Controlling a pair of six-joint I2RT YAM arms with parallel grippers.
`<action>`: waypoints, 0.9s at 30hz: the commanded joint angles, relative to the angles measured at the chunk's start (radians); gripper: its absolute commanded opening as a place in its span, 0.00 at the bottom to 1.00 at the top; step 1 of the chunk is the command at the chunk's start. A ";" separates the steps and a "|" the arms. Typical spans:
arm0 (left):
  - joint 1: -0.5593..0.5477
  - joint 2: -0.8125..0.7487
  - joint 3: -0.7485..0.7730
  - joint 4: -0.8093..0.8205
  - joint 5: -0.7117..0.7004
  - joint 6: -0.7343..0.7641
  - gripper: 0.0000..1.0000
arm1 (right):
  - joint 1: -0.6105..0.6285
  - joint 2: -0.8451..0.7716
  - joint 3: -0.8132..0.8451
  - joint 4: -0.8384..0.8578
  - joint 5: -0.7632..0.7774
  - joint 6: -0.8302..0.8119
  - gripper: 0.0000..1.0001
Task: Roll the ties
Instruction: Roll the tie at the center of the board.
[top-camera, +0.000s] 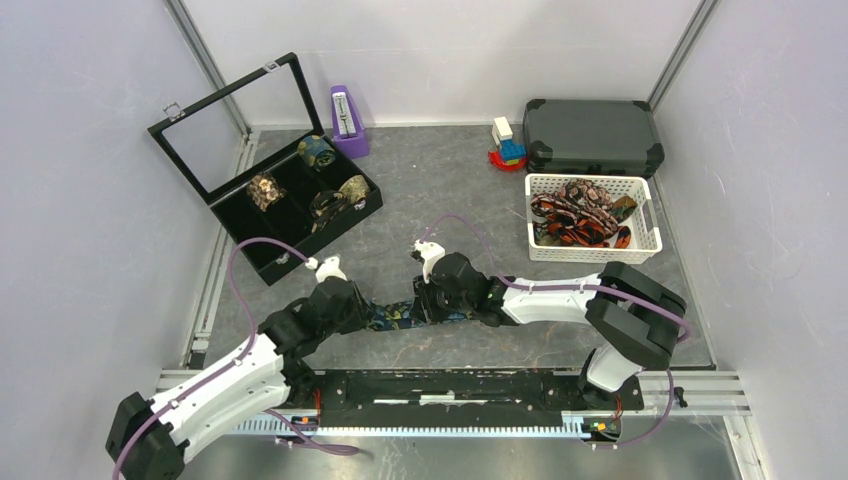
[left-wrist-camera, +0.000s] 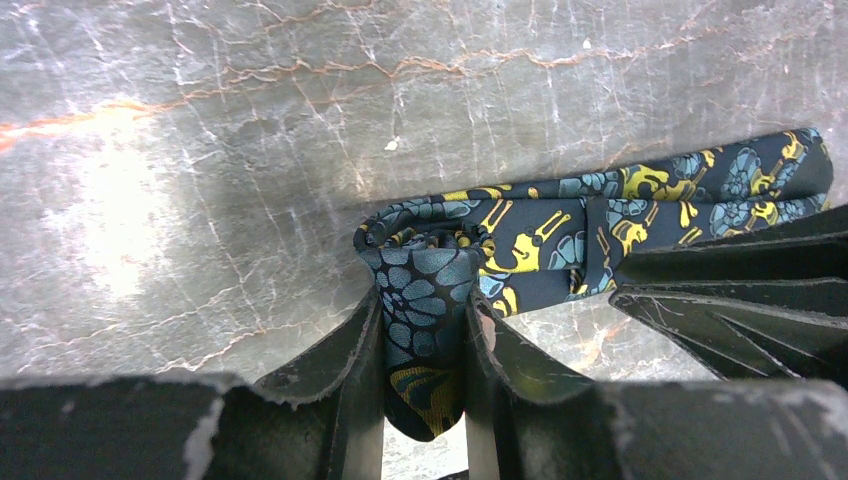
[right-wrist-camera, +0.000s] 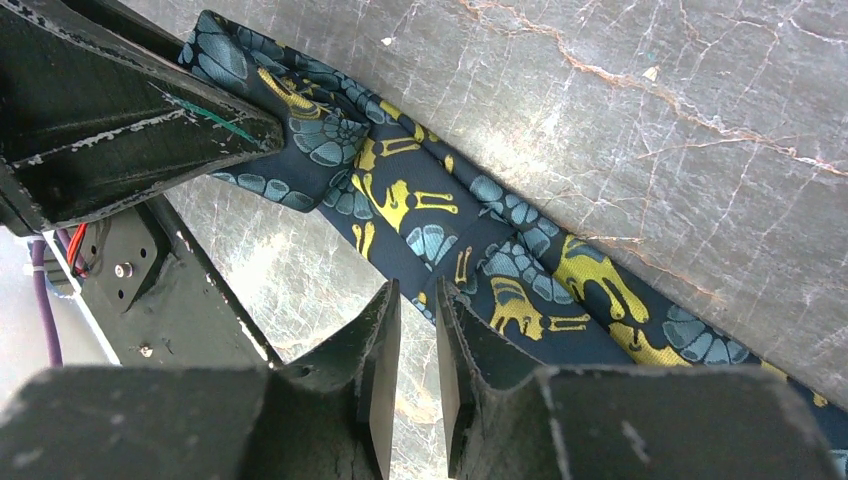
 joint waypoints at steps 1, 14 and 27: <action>-0.026 0.047 0.061 -0.054 -0.087 0.011 0.04 | -0.005 -0.007 0.029 0.033 -0.004 -0.007 0.26; -0.192 0.225 0.195 -0.220 -0.325 -0.098 0.04 | -0.042 -0.133 -0.050 -0.037 0.091 -0.043 0.25; -0.305 0.429 0.307 -0.381 -0.483 -0.207 0.04 | -0.141 -0.253 -0.172 -0.042 0.100 -0.055 0.25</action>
